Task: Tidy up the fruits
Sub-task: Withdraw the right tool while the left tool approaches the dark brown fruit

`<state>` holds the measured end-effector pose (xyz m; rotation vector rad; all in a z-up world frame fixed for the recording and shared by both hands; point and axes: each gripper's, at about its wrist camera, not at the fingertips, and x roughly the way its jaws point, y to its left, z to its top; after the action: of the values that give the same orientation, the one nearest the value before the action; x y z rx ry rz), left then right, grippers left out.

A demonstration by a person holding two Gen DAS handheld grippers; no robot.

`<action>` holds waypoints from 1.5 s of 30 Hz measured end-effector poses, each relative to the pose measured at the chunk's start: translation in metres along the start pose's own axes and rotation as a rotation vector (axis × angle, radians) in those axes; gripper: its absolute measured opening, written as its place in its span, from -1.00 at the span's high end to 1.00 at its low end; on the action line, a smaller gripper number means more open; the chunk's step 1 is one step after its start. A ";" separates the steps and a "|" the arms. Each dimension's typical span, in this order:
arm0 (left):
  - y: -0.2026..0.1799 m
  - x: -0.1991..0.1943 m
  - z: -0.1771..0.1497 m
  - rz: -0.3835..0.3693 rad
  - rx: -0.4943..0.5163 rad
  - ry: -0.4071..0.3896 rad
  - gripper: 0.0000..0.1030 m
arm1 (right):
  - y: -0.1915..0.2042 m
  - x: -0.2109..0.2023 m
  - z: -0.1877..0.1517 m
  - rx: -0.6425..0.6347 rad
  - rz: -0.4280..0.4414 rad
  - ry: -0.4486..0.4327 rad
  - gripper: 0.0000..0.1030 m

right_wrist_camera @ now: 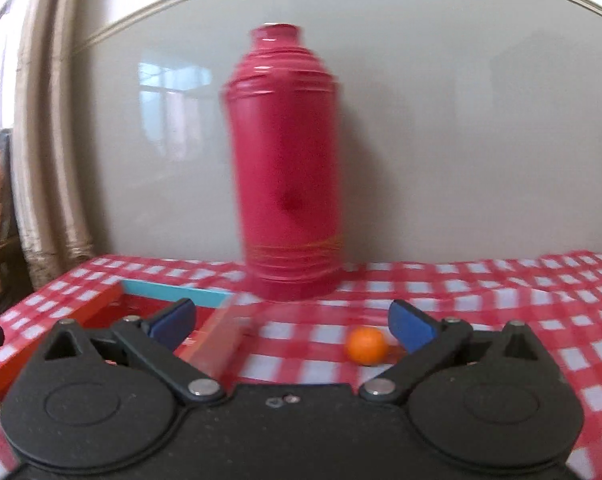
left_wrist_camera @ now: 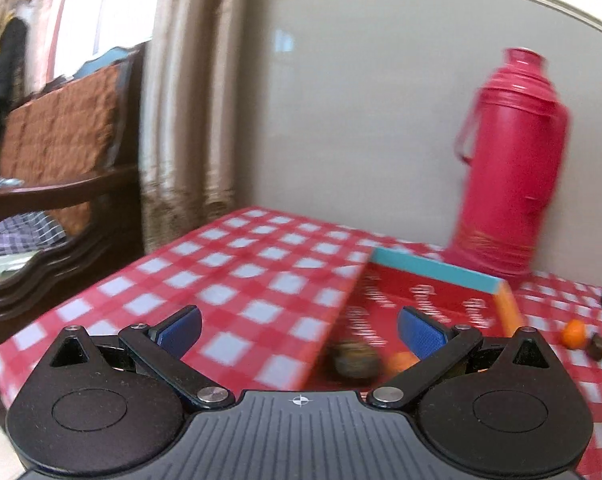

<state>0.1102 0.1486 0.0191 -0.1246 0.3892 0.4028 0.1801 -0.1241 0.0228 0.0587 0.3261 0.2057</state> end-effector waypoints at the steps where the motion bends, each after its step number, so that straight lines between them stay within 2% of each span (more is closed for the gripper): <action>1: -0.011 0.000 0.000 -0.021 0.012 -0.002 -1.00 | -0.007 -0.002 -0.001 0.006 -0.014 -0.002 -0.89; 11: -0.101 -0.011 -0.006 -0.159 0.117 0.000 -1.00 | -0.082 -0.017 -0.003 0.058 -0.161 0.034 -0.89; 23: -0.192 -0.010 -0.017 -0.284 0.205 0.023 -1.00 | -0.146 -0.039 -0.016 0.092 -0.274 0.047 -0.89; 31: -0.245 -0.001 -0.026 -0.334 0.251 0.049 -0.99 | -0.191 -0.045 -0.022 0.149 -0.368 0.053 -0.89; 35: -0.266 0.008 -0.028 -0.326 0.283 0.056 -0.98 | -0.203 -0.043 -0.026 0.168 -0.380 0.056 -0.89; 37: -0.274 0.016 -0.029 -0.325 0.290 0.068 -0.76 | -0.208 -0.038 -0.028 0.176 -0.382 0.064 -0.89; 42: -0.287 0.035 -0.032 -0.335 0.288 0.114 -0.70 | -0.221 -0.016 -0.034 0.199 -0.409 0.101 -0.89; 45: -0.290 0.038 -0.037 -0.353 0.303 0.126 -0.59 | -0.224 -0.010 -0.030 0.211 -0.407 0.078 -0.89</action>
<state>0.2469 -0.1101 -0.0179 0.0771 0.5372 -0.0148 0.2040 -0.3439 -0.0224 0.1908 0.4289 -0.2314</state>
